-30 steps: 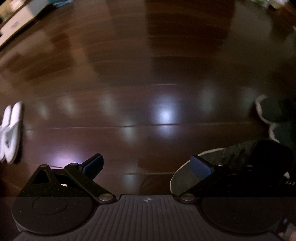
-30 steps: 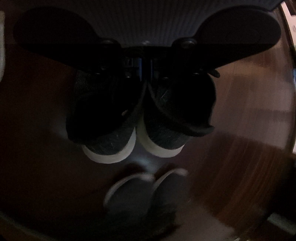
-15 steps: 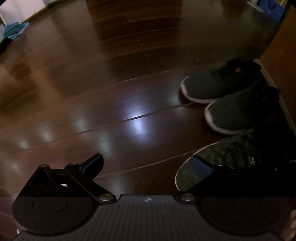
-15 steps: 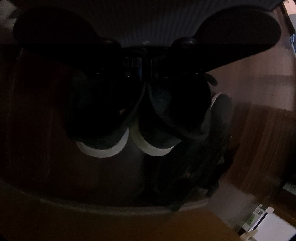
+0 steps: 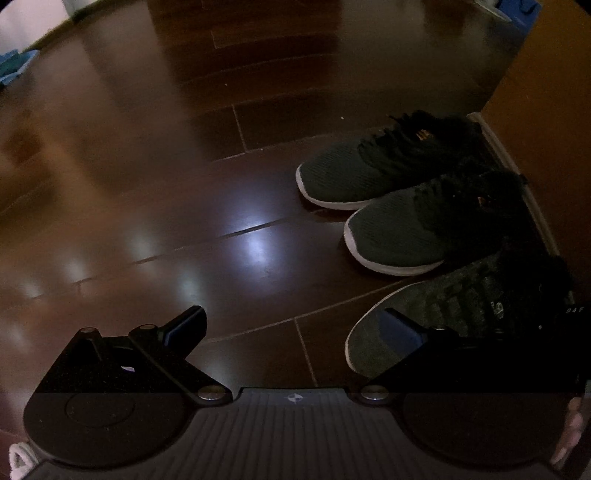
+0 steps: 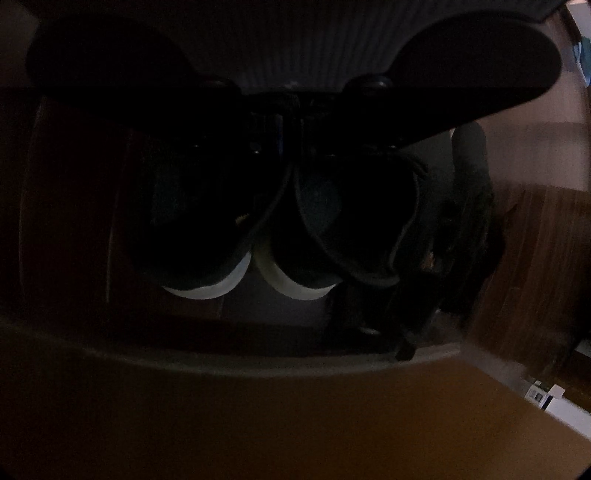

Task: Organize scattered shoes
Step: 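Lower the black sneaker pair beside the sneaker row along the wall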

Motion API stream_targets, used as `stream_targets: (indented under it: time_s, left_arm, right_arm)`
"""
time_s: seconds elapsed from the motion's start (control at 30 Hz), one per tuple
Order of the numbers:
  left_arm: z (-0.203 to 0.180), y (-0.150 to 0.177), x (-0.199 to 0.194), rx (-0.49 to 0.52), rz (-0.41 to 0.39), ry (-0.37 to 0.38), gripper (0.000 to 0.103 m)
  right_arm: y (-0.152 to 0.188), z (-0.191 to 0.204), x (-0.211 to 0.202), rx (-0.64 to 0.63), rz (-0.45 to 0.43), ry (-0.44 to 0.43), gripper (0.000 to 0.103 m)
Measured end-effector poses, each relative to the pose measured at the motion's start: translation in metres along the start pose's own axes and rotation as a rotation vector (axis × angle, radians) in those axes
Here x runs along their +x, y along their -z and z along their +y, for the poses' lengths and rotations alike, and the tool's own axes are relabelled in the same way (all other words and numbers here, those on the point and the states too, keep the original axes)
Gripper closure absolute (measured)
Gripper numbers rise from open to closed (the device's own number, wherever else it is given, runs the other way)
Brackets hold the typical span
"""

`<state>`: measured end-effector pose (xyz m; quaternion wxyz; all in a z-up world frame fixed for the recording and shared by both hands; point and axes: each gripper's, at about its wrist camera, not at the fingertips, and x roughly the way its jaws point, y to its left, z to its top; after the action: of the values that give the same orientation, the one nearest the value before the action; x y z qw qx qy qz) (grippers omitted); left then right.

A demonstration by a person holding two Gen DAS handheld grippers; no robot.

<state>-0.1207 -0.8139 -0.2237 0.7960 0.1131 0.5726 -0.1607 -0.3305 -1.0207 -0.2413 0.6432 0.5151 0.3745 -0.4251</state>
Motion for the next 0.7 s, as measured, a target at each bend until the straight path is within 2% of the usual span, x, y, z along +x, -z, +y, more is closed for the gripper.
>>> stream_targets:
  time_s: [0.2, 0.7]
  left_arm:
    - [-0.008, -0.005, 0.003, -0.028, 0.012, 0.019, 0.002]
    - [-0.013, -0.003, 0.021, -0.088, 0.053, 0.063, 0.002]
  right_arm:
    - [-0.023, -0.005, 0.014, 0.005, -0.001, 0.009, 0.094]
    - [-0.039, -0.017, 0.031, 0.046, -0.022, 0.053, 0.093]
